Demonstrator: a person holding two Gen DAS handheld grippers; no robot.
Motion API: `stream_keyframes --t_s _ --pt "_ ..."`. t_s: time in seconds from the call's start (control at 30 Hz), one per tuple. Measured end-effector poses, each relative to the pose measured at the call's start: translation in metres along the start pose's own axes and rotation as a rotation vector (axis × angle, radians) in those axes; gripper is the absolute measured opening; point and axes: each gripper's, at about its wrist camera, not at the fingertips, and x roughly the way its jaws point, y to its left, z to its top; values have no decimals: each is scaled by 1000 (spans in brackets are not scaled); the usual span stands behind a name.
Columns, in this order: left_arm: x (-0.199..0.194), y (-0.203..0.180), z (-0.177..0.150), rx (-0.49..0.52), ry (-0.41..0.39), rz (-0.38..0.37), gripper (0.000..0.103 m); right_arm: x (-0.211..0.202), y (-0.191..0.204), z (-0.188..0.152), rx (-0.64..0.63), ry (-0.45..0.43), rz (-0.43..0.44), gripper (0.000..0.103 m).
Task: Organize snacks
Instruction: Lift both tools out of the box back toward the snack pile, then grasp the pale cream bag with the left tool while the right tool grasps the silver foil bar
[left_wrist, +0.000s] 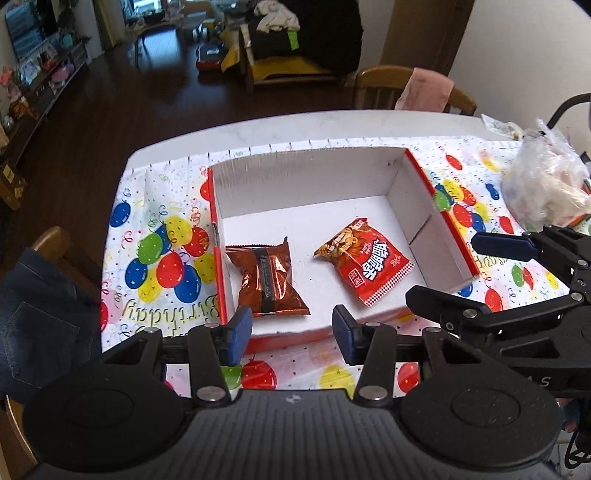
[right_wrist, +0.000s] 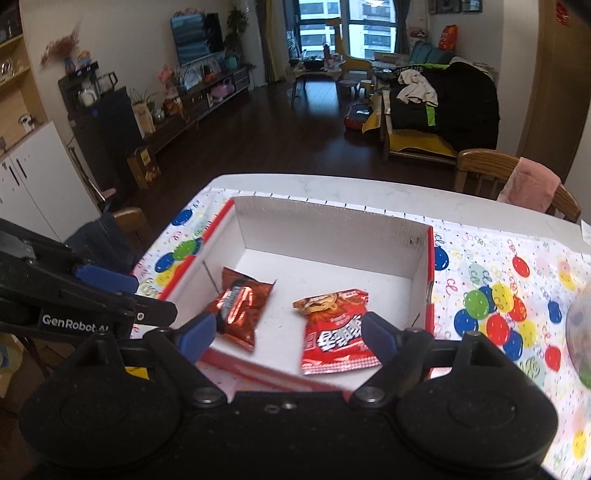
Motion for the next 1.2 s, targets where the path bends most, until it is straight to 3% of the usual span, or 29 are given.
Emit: stream_keyframes --t_s 0.13,0.37,0.73,1.03,1.2 --pt "-20 2 -14 13 -47 -16 56 -17 7 -9 36 -27 3 87" --pt "-48 2 -42 54 -111 -43 59 -46 26 -30 57 -85 -1 97" --pt "-71 18 -93 13 -182 -80 74 -73 43 -70 50 -143 -21 103" --pt "-63 28 -129 -7 -172 -108 79 -78 43 -116 77 -153 -40 103" --pt "-44 30 -146 -13 -130 -105 79 -74 37 -149 26 -131 -77 103"
